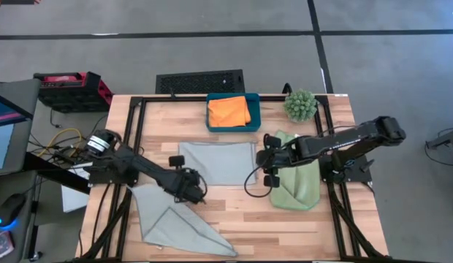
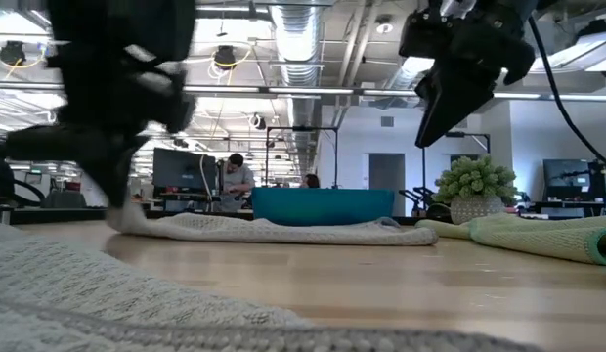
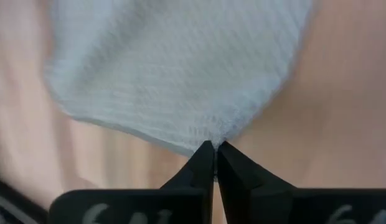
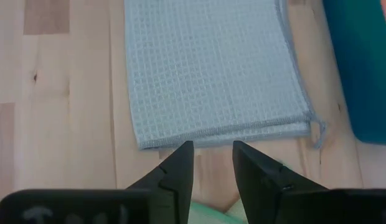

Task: Fold microfiber towels
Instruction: Fold the top gray microfiber cloth

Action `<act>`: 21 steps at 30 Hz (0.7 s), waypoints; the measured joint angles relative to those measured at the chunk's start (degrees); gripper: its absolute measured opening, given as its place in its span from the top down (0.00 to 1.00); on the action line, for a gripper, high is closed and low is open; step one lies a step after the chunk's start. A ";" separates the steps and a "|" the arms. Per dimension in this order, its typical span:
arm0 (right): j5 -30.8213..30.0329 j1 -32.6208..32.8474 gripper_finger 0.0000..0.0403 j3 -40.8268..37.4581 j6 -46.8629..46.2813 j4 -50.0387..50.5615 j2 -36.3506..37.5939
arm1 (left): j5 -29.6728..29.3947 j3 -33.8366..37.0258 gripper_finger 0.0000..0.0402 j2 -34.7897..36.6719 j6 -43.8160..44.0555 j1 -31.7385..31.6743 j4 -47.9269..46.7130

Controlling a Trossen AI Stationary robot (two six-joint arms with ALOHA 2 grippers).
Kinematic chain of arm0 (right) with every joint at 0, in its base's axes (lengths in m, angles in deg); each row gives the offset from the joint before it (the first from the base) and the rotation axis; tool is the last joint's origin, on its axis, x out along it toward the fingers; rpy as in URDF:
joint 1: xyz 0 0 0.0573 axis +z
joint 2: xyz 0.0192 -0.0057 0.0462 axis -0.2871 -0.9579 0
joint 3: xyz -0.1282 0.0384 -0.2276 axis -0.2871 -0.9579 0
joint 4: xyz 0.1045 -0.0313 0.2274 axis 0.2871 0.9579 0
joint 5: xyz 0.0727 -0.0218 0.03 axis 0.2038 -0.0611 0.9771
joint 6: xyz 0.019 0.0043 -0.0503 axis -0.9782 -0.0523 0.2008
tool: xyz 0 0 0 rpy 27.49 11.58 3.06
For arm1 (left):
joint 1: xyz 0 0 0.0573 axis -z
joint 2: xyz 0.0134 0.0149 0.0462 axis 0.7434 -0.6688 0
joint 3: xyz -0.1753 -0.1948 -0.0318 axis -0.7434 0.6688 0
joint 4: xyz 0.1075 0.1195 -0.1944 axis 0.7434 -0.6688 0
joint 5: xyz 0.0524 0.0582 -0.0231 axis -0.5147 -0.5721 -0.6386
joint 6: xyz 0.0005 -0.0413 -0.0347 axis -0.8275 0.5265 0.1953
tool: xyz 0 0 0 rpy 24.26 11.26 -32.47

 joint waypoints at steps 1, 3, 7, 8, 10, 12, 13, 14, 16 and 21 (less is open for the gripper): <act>0.01 0.00 0.67 0.00 -0.01 0.47 0.72 | -1.14 -1.45 0.99 0.00 -1.56 -0.68 -0.35; -0.06 0.00 0.67 -0.07 -0.31 1.15 2.67 | -2.80 -4.44 1.00 0.04 -5.92 -2.09 -0.32; -0.19 0.00 0.67 -0.03 -0.36 1.26 6.49 | -4.15 -10.21 1.00 0.05 -15.98 -5.59 0.42; -0.20 0.00 0.67 -0.03 -0.37 1.26 7.22 | -4.41 -11.34 1.00 0.07 -18.48 -6.81 1.48; -0.20 0.01 0.67 -0.04 -0.37 1.73 8.35 | -4.67 -13.07 1.00 0.07 -24.09 -9.31 4.65; -0.20 0.02 0.67 -0.05 -0.37 1.75 9.17 | -4.24 -14.54 1.00 0.04 -30.10 -11.69 9.59; -0.19 0.04 0.67 -0.05 -0.38 2.14 9.49 | -3.76 -15.07 1.00 0.07 -32.81 -12.80 11.97; -0.20 0.04 0.67 -0.08 -0.42 2.91 9.71 | -3.21 -15.41 1.00 0.07 -35.25 -13.81 14.93; -0.20 0.04 0.67 -0.08 -0.46 3.31 9.69 | -0.65 -15.51 1.00 0.07 -40.45 -15.60 20.67; -0.19 0.04 0.67 -0.08 -0.57 5.10 9.92 | 2.16 -15.51 1.00 0.07 -46.94 -18.54 27.95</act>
